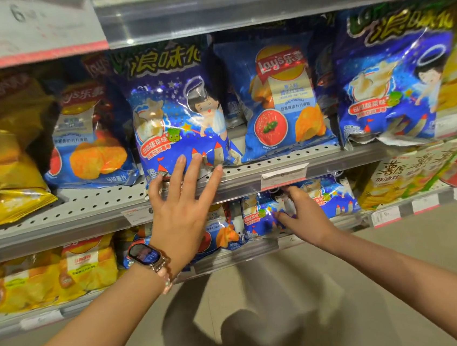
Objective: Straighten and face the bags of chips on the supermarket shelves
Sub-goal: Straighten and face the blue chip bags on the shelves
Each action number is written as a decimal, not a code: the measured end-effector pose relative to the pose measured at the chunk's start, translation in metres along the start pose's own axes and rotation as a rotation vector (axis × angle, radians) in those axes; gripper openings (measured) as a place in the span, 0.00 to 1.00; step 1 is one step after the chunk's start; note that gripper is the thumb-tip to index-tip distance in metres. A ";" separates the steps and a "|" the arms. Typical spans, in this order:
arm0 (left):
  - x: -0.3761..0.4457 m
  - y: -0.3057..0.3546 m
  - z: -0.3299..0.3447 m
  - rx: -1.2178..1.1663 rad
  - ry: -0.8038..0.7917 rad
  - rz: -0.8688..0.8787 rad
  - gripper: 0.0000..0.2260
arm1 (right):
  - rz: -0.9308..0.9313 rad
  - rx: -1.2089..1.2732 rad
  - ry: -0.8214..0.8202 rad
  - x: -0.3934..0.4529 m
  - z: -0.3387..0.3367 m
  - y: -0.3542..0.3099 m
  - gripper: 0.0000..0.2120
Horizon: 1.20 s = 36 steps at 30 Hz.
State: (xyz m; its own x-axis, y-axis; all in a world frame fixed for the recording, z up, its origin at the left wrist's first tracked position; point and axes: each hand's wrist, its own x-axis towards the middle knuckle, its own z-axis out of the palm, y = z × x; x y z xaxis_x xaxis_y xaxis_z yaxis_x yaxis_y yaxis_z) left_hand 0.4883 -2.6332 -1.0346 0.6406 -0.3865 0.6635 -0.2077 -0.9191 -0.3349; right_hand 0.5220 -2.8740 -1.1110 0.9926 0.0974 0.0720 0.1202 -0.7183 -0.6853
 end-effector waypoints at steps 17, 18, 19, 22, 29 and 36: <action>0.091 -0.029 -0.050 -0.664 -0.177 -0.720 0.45 | -0.281 0.087 0.421 0.032 -0.120 -0.085 0.24; 0.094 -0.030 -0.049 -0.667 -0.193 -0.739 0.48 | -0.215 0.108 0.396 0.037 -0.123 -0.084 0.28; 0.096 -0.032 -0.048 -0.675 -0.209 -0.756 0.51 | -0.155 0.152 0.357 0.041 -0.127 -0.083 0.32; 0.100 -0.038 -0.042 -0.728 -0.294 -0.848 0.59 | -0.044 0.303 0.211 0.056 -0.137 -0.081 0.44; 0.094 -0.048 -0.034 -0.913 -0.397 -1.048 0.47 | 0.050 0.416 0.017 0.068 -0.145 -0.085 0.48; 0.095 -0.057 -0.044 -1.044 -0.240 -1.057 0.48 | 0.016 0.522 0.092 0.052 -0.150 -0.098 0.43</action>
State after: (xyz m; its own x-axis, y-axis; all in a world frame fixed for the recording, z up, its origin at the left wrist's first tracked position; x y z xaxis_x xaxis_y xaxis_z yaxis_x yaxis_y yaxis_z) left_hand 0.5289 -2.6205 -0.9233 0.9085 0.3967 0.1310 0.0621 -0.4382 0.8967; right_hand 0.5645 -2.9015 -0.9310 0.9943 0.0113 0.1062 0.1051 -0.2785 -0.9547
